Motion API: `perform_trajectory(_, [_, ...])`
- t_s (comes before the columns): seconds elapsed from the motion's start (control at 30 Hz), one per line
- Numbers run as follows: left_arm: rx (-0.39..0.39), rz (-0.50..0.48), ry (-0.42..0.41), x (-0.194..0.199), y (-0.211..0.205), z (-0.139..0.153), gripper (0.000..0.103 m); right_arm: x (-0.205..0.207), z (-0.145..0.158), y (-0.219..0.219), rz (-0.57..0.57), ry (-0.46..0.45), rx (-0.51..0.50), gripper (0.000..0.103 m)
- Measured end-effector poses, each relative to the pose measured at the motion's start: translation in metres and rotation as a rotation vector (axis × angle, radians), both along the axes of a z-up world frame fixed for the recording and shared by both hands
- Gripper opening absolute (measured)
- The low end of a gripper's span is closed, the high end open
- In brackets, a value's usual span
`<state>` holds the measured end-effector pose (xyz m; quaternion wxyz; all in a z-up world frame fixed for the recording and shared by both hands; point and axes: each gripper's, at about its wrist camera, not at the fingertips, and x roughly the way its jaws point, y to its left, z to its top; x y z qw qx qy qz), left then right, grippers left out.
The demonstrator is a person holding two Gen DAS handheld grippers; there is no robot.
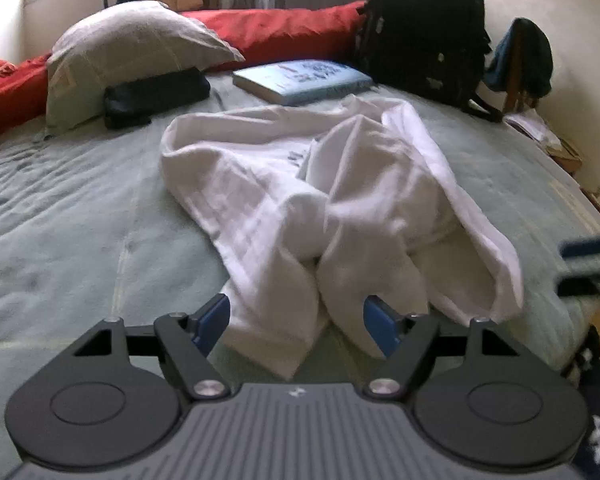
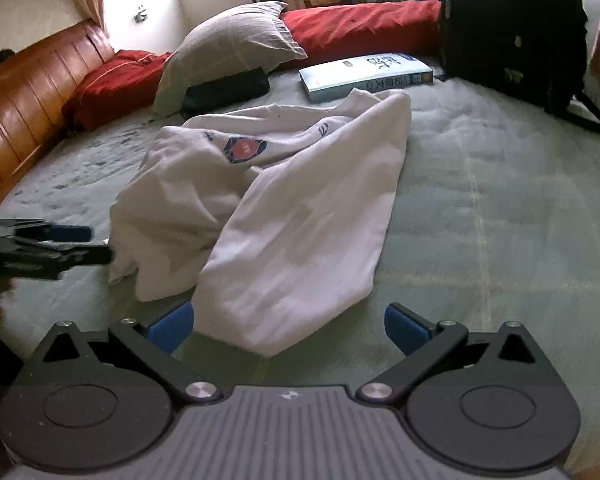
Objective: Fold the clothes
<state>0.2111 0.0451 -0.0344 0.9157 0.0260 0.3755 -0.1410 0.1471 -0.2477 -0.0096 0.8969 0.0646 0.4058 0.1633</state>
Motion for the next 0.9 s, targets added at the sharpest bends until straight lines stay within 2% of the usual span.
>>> perform_trajectory(0.1, [-0.003,0.075,-0.024,0.019,0.002,-0.011,0.074,-0.008,-0.004,0.000,-0.016,0.013,0.011,0.103])
perform_trajectory(0.2, [0.022,0.141,0.014,0.037,0.003,-0.024,0.074,-0.011,-0.008,0.000,-0.031,0.025,-0.003,0.103])
perform_trajectory(0.27, [0.039,0.152,0.045,0.043,0.004,-0.030,0.077,-0.012,-0.009,0.001,-0.041,0.026,-0.026,0.103])
perform_trajectory(0.37, [0.054,0.202,0.033,0.043,0.015,-0.032,0.077,-0.012,-0.011,0.000,-0.051,0.023,-0.044,0.103])
perform_trajectory(0.5, [0.010,0.171,0.063,0.044,0.019,-0.031,0.076,-0.009,-0.014,-0.001,-0.056,0.026,-0.036,0.103])
perform_trajectory(0.6, [0.080,0.147,0.043,0.048,0.011,-0.032,0.078,-0.006,-0.015,0.004,-0.050,0.023,-0.026,0.103])
perform_trajectory(0.8, [0.215,0.294,0.020,0.065,0.039,-0.025,0.077,-0.007,-0.011,0.008,-0.053,0.011,-0.045,0.103])
perform_trajectory(0.9, [0.254,0.341,0.009,0.075,0.060,-0.021,0.077,-0.004,-0.012,0.007,-0.066,0.013,-0.039,0.103])
